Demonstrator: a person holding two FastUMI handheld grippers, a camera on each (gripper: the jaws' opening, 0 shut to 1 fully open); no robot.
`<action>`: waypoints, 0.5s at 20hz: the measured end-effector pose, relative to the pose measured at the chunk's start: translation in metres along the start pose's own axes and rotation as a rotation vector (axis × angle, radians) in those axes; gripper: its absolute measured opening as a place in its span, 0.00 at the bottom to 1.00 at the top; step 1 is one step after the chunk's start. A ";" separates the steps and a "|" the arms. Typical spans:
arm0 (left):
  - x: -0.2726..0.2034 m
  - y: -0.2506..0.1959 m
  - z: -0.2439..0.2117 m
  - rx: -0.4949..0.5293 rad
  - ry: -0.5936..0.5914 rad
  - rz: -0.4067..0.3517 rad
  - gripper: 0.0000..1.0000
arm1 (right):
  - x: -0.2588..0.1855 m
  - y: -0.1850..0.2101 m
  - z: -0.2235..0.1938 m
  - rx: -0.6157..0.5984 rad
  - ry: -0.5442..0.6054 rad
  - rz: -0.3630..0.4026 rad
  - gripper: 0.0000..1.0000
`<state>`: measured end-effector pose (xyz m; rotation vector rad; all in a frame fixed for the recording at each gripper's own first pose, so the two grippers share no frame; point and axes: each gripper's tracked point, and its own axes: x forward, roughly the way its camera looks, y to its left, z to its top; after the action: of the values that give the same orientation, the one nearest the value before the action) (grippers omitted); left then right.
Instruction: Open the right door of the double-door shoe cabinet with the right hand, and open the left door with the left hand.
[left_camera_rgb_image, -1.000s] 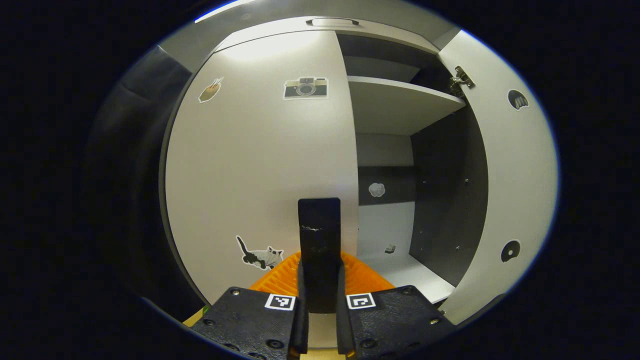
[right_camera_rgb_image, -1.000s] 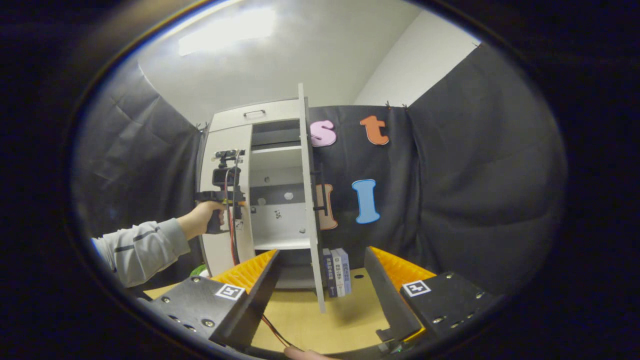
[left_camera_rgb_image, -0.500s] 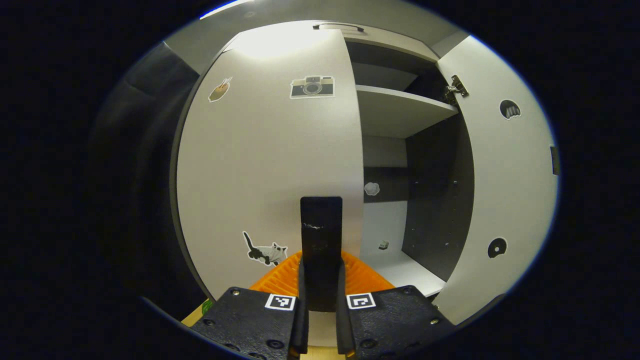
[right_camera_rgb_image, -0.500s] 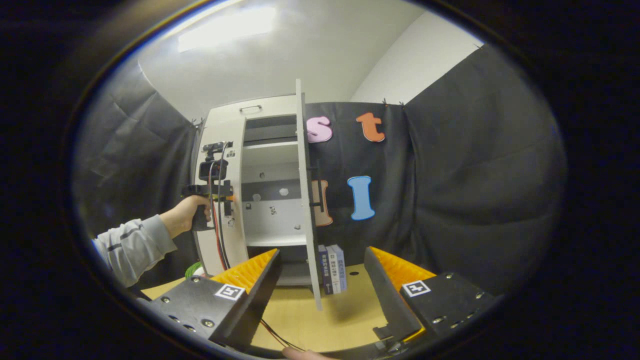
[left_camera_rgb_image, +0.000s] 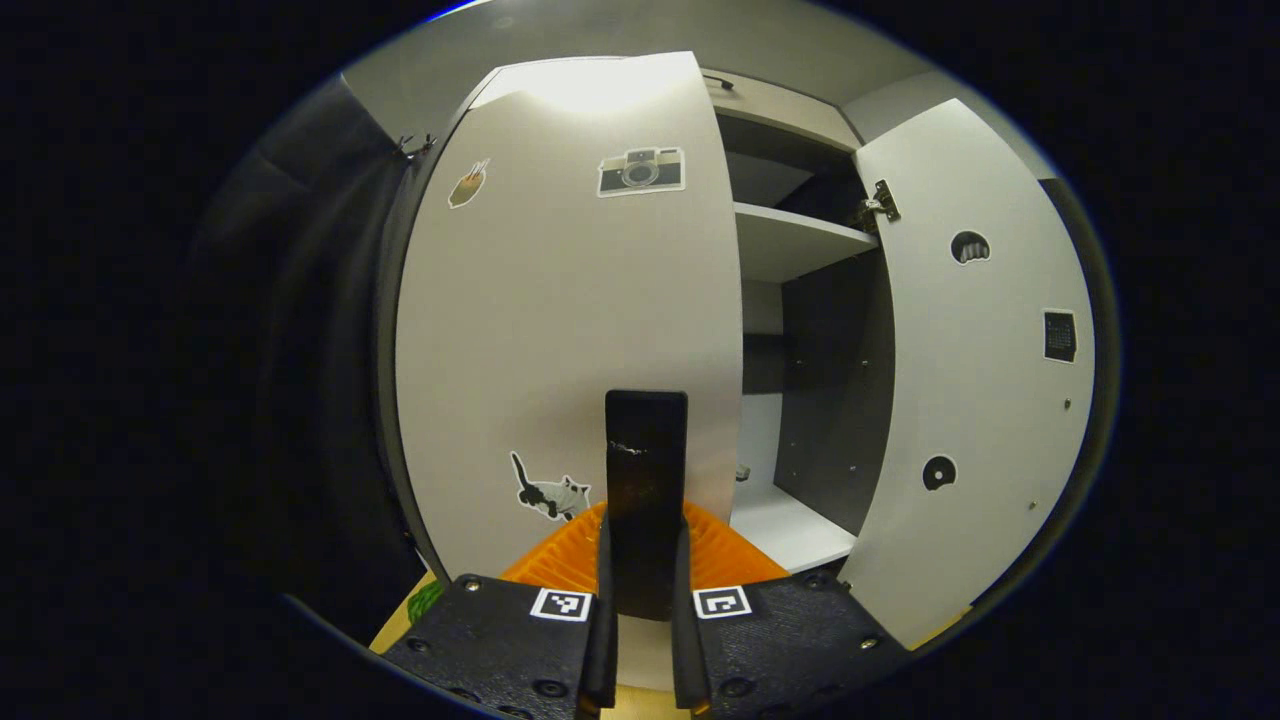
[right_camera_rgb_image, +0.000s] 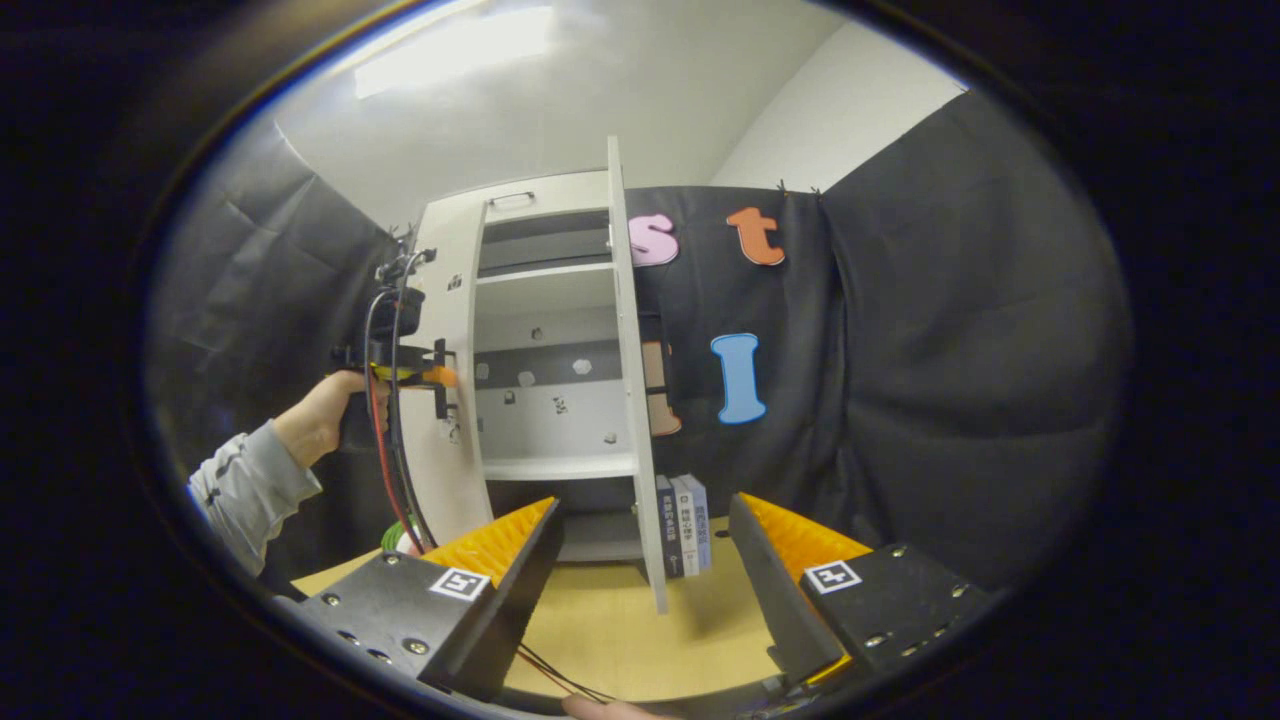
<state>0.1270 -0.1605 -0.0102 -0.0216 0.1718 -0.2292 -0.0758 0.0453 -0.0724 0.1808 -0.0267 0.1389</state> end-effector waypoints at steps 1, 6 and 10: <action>-0.006 0.002 0.001 0.002 -0.011 -0.009 0.23 | 0.000 0.002 0.000 0.000 0.000 -0.001 0.99; -0.041 0.019 0.001 -0.005 -0.005 -0.037 0.23 | 0.001 0.010 -0.004 -0.014 0.008 -0.017 0.99; -0.066 0.038 0.001 -0.018 -0.027 -0.016 0.23 | 0.002 0.022 -0.007 0.003 0.016 0.003 0.99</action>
<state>0.0728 -0.1088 0.0001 -0.0443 0.1473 -0.2436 -0.0770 0.0680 -0.0756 0.1824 -0.0111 0.1430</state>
